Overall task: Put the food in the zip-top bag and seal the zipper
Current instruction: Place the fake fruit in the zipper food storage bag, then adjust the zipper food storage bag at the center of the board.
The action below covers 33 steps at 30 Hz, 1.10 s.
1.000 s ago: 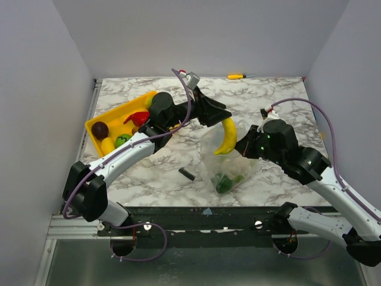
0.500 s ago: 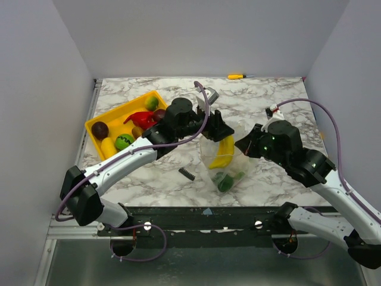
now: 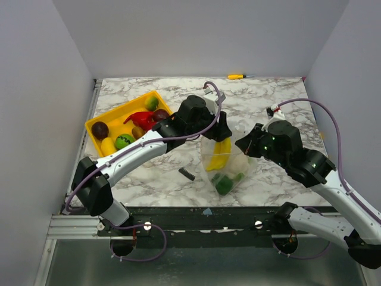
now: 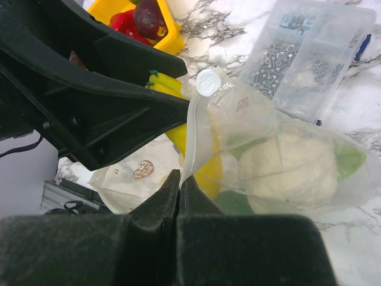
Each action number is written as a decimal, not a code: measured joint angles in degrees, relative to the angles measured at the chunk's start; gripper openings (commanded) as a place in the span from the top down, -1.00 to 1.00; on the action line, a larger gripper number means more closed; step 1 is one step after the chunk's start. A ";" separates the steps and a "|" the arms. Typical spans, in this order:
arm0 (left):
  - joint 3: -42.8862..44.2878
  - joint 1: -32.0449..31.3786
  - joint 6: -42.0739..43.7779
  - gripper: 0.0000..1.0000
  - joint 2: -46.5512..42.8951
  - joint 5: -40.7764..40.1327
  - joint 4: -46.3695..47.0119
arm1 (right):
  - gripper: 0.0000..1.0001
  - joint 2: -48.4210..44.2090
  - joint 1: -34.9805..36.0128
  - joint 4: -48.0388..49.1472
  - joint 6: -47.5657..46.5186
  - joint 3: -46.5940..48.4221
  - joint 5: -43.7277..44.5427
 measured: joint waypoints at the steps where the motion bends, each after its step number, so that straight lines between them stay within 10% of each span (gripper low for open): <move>1: 0.26 0.00 -0.04 -0.27 0.22 0.00 -0.46 | 0.99 0.07 0.02 -0.02 0.00 0.00 0.13; 9: 3.61 0.02 -0.66 -0.91 -0.09 -0.50 -6.19 | 0.99 0.39 0.00 -1.38 0.20 0.00 1.46; 20: 5.44 0.92 2.36 -0.66 -4.70 -3.30 -14.56 | 0.99 0.39 0.02 -2.25 0.33 0.00 2.51; 26: 3.10 1.70 2.32 0.03 -1.64 -3.74 -17.53 | 0.99 0.07 0.00 -3.21 0.26 0.00 3.02; 30: 2.75 1.68 1.77 0.91 1.90 -3.56 -19.10 | 0.99 -0.46 0.00 -3.93 0.13 0.00 3.63; 33: 0.81 1.70 0.87 1.00 1.62 -2.05 -18.62 | 0.99 -0.61 0.00 -4.31 0.09 0.00 4.07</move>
